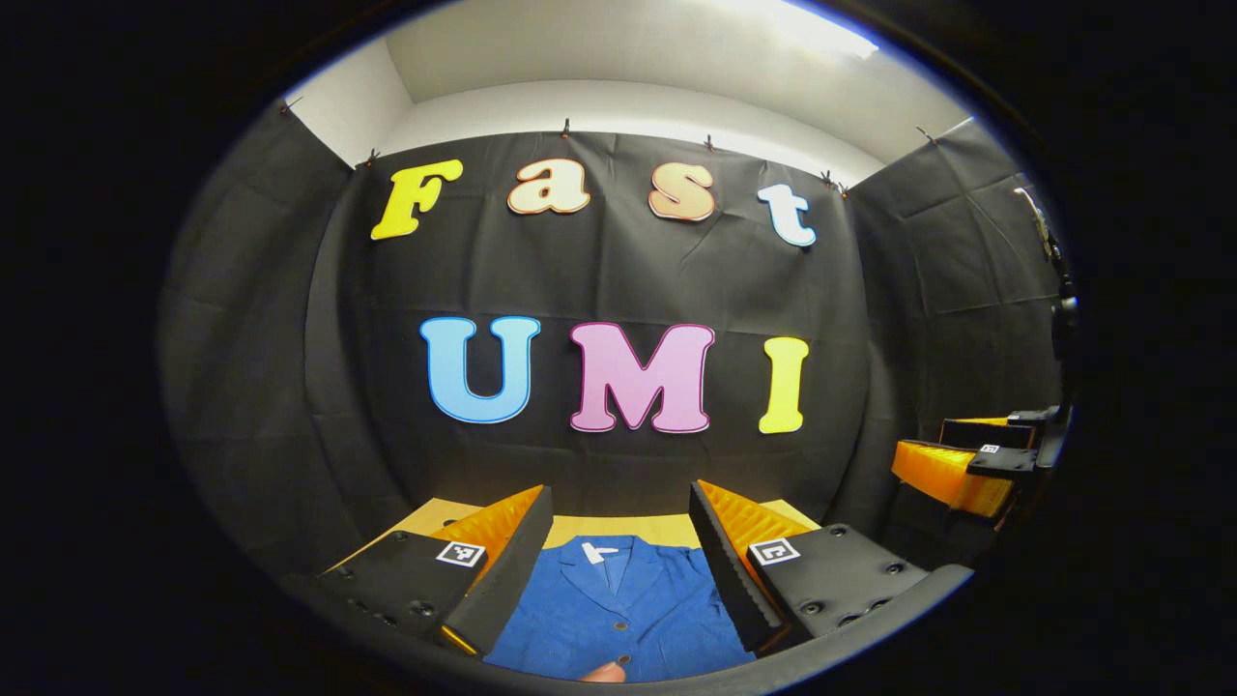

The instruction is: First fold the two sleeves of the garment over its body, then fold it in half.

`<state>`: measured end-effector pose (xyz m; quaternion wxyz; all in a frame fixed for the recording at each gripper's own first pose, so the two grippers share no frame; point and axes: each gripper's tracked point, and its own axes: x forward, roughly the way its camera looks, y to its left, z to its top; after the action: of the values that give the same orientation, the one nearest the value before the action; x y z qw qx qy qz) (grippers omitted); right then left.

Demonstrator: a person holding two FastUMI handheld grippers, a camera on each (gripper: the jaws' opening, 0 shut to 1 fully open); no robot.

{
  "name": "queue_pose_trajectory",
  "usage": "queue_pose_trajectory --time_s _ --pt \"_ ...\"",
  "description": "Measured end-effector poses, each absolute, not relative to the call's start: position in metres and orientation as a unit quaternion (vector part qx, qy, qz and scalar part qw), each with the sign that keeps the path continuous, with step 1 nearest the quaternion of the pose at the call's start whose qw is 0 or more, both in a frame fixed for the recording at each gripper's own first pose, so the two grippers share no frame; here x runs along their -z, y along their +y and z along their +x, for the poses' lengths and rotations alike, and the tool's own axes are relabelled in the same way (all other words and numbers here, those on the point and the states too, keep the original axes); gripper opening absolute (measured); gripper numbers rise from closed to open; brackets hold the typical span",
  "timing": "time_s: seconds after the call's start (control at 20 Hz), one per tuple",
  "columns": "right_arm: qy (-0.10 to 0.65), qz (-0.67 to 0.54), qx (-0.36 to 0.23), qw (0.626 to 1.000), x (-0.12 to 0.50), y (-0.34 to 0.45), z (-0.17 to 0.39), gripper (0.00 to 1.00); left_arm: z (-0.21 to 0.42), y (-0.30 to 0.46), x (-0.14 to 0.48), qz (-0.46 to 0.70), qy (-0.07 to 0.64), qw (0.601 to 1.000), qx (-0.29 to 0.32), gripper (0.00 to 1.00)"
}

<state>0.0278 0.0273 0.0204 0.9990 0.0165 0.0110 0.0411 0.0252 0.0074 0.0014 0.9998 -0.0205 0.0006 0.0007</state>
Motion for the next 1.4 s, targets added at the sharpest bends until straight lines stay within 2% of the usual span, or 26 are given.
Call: queue_pose_trajectory --time_s 0.05,0.2,0.3,1.05,1.1,1.15,1.3,1.35,1.4 --pt "0.011 0.016 -0.04 0.999 -0.02 0.027 0.028 0.99 0.025 0.007 -0.001 -0.018 0.002 1.0 -0.001 0.8" --pt "0.009 0.017 -0.038 0.999 -0.02 0.026 0.029 0.97 0.022 0.006 -0.002 -0.017 0.003 1.0 0.0 0.81" --pt "0.008 0.017 -0.04 0.999 -0.023 0.026 0.026 0.84 0.02 0.007 -0.006 -0.016 -0.002 1.0 -0.001 0.81" --pt "0.008 0.006 -0.028 1.0 -0.01 0.023 0.023 0.84 0.01 0.023 -0.001 -0.004 -0.003 1.0 -0.002 0.82" --pt "0.013 0.003 -0.025 1.0 -0.004 0.02 0.025 0.84 0.011 0.026 0.001 -0.005 -0.002 1.0 -0.001 0.8" --pt "0.016 0.0 -0.019 1.0 -0.001 0.013 0.028 0.78 0.011 0.028 0.002 -0.007 -0.002 1.0 0.001 0.81" --pt "0.021 -0.013 -0.007 1.0 0.013 -0.005 0.036 0.81 0.012 0.043 0.009 -0.005 0.001 1.0 -0.002 0.8" --pt "0.029 -0.016 -0.005 0.999 0.021 -0.012 0.039 0.86 0.013 0.049 0.011 -0.006 0.004 1.0 -0.007 0.81" --pt "0.038 -0.018 0.003 0.999 0.031 -0.022 0.042 0.86 0.016 0.053 0.015 -0.01 0.007 1.0 -0.011 0.81"
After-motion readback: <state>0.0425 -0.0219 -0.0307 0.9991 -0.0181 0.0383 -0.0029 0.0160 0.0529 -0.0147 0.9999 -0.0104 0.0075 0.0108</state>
